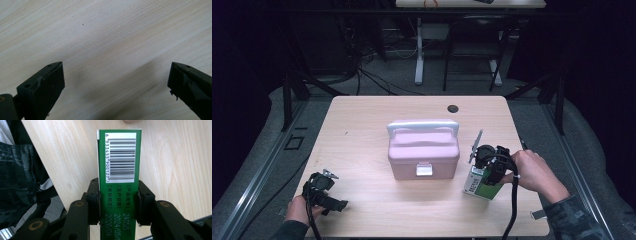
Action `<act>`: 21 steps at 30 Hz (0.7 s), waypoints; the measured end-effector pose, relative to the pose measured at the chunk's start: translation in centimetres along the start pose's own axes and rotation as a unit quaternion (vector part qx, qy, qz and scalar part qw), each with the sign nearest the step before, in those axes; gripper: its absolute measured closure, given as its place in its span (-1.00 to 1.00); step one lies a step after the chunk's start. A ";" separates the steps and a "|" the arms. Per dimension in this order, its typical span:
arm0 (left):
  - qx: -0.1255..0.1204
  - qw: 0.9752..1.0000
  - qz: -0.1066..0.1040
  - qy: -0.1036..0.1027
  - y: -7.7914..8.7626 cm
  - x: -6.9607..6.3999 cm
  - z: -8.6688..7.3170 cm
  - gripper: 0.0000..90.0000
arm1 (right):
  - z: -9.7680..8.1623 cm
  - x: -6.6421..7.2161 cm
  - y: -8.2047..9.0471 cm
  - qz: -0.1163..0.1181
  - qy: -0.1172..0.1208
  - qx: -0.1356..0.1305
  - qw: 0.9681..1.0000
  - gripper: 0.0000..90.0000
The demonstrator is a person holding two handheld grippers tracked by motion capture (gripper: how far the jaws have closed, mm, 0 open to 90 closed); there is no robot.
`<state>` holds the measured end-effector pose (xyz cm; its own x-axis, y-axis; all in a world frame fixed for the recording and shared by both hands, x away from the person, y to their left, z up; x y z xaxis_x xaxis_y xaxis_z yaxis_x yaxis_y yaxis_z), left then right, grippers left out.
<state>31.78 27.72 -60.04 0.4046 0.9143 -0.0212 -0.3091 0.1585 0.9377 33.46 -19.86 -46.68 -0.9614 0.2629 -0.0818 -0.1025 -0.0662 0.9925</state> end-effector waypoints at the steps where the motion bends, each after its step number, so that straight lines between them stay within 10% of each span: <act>1: 0.001 1.000 0.000 -0.001 0.0 0.0 0.0 -0.98 | -0.2 -0.2 0.1 -0.001 -0.006 0.001 1.000 0.40; 21: 0.002 1.000 0.001 -0.003 -0.1 0.0 0.0 -0.97 | -2.8 -4.9 1.1 -0.037 -0.122 0.004 0.992 0.40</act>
<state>31.82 27.65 -60.14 0.4098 0.9120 -0.0175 -0.3056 0.1553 0.9394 37.31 -23.94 -45.48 -0.8610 0.4915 -0.1306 -0.1670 -0.0306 0.9855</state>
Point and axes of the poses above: each handheld gripper's, and its own axes: y roughly backward along the jaws, z roughly out of its top, x roughly to its left, the point moved 5 cm from there along -y, roughly forward along the jaws, and after that the axes turned 7 degrees about y, right-handed, at the moved point
